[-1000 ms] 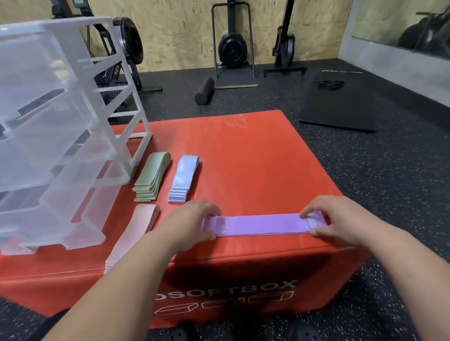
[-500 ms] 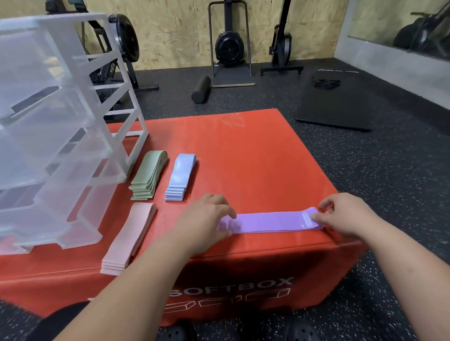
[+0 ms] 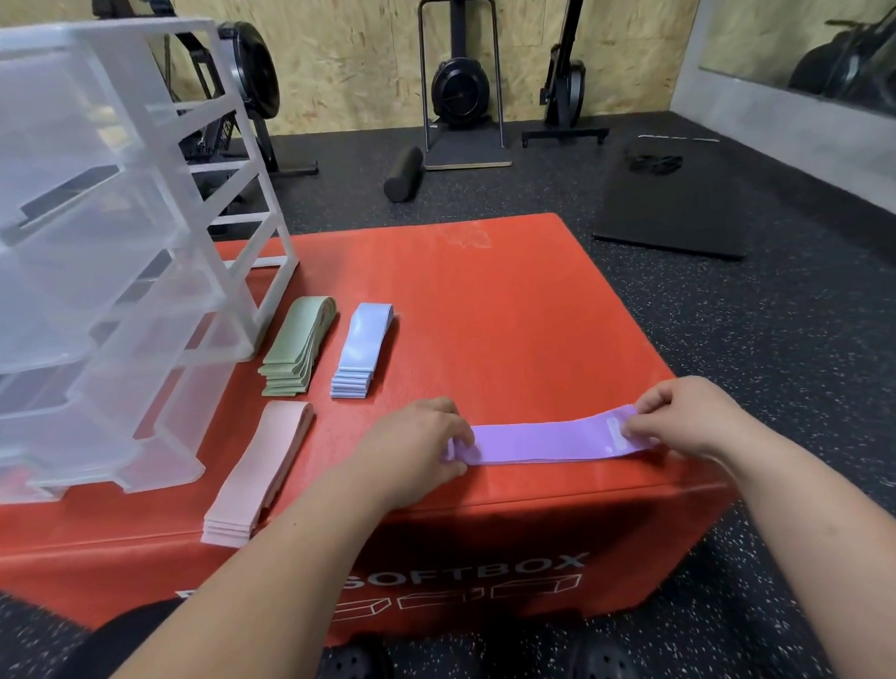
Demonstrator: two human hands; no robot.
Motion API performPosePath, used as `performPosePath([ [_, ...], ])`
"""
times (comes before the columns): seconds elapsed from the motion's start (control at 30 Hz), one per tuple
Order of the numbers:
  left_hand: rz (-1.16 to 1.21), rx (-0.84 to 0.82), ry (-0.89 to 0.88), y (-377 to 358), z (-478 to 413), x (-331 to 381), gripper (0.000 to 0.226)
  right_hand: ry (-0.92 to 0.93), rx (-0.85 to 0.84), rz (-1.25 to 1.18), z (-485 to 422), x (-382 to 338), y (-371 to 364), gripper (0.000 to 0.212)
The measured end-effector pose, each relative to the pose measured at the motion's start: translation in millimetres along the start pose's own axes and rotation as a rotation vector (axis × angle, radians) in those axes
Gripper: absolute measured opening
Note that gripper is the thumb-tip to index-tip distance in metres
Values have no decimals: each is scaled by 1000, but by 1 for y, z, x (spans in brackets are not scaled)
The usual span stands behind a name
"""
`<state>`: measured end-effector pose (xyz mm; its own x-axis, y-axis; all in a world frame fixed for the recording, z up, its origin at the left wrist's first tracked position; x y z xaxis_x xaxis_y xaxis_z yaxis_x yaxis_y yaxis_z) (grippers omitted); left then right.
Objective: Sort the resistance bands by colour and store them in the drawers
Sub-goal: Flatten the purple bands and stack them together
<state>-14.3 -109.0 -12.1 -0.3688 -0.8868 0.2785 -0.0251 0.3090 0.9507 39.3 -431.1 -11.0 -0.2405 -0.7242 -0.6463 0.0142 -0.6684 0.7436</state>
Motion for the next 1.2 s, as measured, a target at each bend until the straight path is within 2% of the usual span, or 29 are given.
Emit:
performPosePath([
  [0.1, 25, 14, 21, 2, -3, 5, 23, 84, -12, -179, 6, -17, 3, 17],
  [0.2, 174, 94, 54, 9, -11, 17, 20, 223, 30, -282, 20, -45, 6, 19],
  [0.3, 488, 149, 158, 16, -21, 32, 25, 298, 75, -314, 31, -69, 1, 20],
  [0.43, 998, 131, 338, 16, -30, 51, 32, 397, 124, -234, 43, -92, -17, 27],
  [0.6, 1321, 101, 497, 15, -34, 53, 41, 498, 143, -225, 59, -112, -37, 38],
  [0.73, 1273, 144, 593, 12, -33, 41, 35, 584, 91, -146, 62, -116, -51, 59],
  [0.87, 1023, 164, 627, 8, -30, 20, 26, 648, -39, -90, 61, -114, -63, 77],
  [0.97, 998, 165, 629, 13, -27, 10, 23, 718, 0, 35, 53, -108, -68, 82],
  [1.07, 979, 195, 648, 23, -23, -4, 22, 709, -124, 185, 42, -98, -87, 97],
  [1.13, 964, 221, 680, 28, -18, -16, 21, 723, -180, 235, 39, -95, -99, 99],
  [1.2, 945, 232, 712, 30, -11, -28, 21, 752, -162, 269, 37, -95, -105, 93],
])
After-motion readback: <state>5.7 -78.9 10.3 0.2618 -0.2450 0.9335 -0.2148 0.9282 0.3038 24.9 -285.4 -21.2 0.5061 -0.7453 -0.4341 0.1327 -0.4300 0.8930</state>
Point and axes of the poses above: each hand's wrist, its own z-axis away from the middle knuckle, its own y-axis out of the back of the hand, x = y × z, the point moved 6 cm from there along -z, towards the middle knuckle, and after that the axes turned 5 degrees about x, right-handed, at the moved point
